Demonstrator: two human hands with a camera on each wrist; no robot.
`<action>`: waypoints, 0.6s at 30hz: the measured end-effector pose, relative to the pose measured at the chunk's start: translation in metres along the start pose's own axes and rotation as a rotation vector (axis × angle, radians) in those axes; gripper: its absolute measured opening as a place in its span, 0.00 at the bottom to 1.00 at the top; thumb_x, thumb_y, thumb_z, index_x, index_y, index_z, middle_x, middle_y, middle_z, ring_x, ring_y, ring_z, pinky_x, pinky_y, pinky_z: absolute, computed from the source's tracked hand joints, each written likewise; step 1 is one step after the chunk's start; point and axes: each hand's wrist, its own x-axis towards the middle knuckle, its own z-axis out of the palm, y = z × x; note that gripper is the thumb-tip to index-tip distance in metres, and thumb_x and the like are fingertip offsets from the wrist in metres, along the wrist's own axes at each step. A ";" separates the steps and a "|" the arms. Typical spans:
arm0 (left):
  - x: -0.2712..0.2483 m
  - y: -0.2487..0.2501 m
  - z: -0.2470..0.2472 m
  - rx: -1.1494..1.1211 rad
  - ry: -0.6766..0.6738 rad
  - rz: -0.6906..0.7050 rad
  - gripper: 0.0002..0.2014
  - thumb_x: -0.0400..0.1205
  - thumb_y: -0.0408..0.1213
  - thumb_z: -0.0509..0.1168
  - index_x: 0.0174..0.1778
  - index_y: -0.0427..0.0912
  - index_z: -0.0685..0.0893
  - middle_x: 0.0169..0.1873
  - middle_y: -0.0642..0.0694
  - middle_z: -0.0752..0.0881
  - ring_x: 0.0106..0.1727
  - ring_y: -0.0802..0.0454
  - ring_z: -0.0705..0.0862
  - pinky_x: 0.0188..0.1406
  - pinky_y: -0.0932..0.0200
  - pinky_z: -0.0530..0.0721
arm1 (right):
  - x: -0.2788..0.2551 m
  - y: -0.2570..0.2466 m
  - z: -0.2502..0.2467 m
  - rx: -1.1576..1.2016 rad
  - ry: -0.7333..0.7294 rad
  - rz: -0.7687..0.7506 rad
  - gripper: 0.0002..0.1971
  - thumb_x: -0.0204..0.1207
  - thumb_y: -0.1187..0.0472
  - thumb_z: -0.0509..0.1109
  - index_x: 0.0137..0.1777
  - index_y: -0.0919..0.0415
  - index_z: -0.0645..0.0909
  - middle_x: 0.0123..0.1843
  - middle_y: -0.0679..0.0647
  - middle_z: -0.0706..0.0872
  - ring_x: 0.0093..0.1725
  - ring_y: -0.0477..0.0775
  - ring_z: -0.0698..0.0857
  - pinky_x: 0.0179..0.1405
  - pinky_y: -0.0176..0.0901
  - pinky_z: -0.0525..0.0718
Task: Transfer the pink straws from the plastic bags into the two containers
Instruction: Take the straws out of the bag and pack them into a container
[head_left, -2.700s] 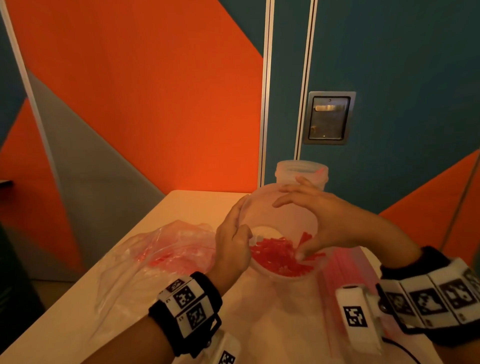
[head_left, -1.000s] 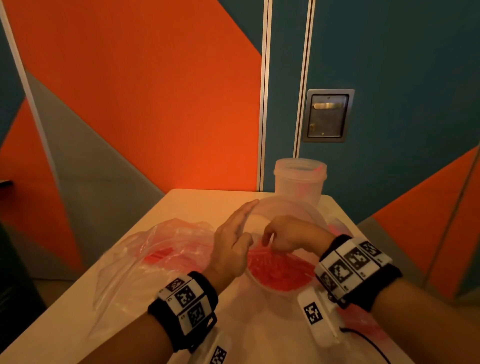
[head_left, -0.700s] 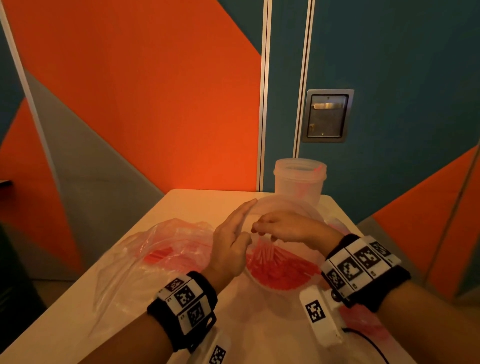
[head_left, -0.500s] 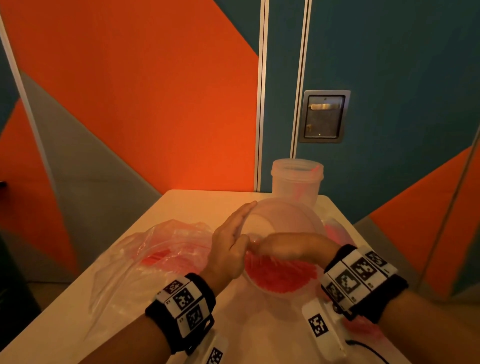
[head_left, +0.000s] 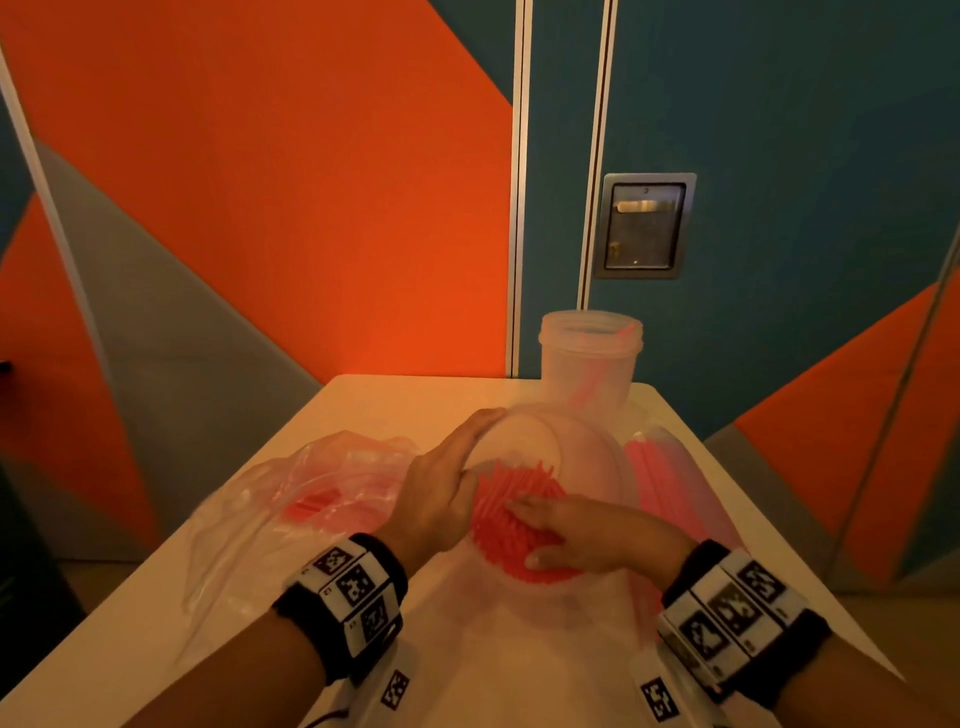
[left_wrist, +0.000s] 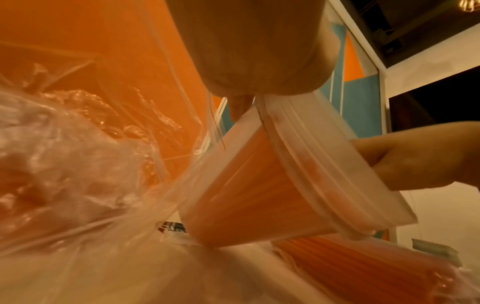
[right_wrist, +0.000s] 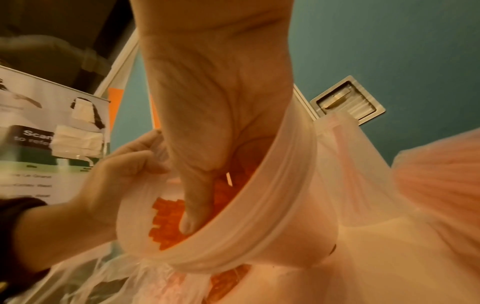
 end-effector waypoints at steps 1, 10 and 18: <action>-0.004 -0.001 -0.001 -0.013 0.023 0.000 0.31 0.72 0.37 0.48 0.74 0.53 0.67 0.71 0.54 0.71 0.72 0.75 0.66 0.72 0.78 0.61 | 0.000 -0.003 0.001 -0.010 0.008 -0.001 0.35 0.82 0.51 0.61 0.83 0.55 0.47 0.85 0.53 0.52 0.80 0.58 0.61 0.78 0.43 0.59; 0.011 0.009 -0.012 -0.074 0.113 -0.097 0.29 0.72 0.39 0.52 0.72 0.48 0.73 0.66 0.54 0.79 0.65 0.63 0.76 0.65 0.62 0.76 | -0.013 -0.022 -0.030 0.202 -0.049 -0.033 0.27 0.84 0.50 0.56 0.82 0.45 0.55 0.83 0.51 0.60 0.79 0.54 0.62 0.73 0.38 0.58; 0.020 0.008 -0.012 -0.155 0.089 -0.159 0.28 0.71 0.37 0.54 0.69 0.50 0.78 0.59 0.60 0.84 0.56 0.61 0.82 0.55 0.62 0.80 | -0.025 -0.024 -0.043 0.134 -0.044 0.049 0.26 0.83 0.42 0.52 0.80 0.42 0.58 0.82 0.51 0.62 0.78 0.56 0.64 0.74 0.42 0.60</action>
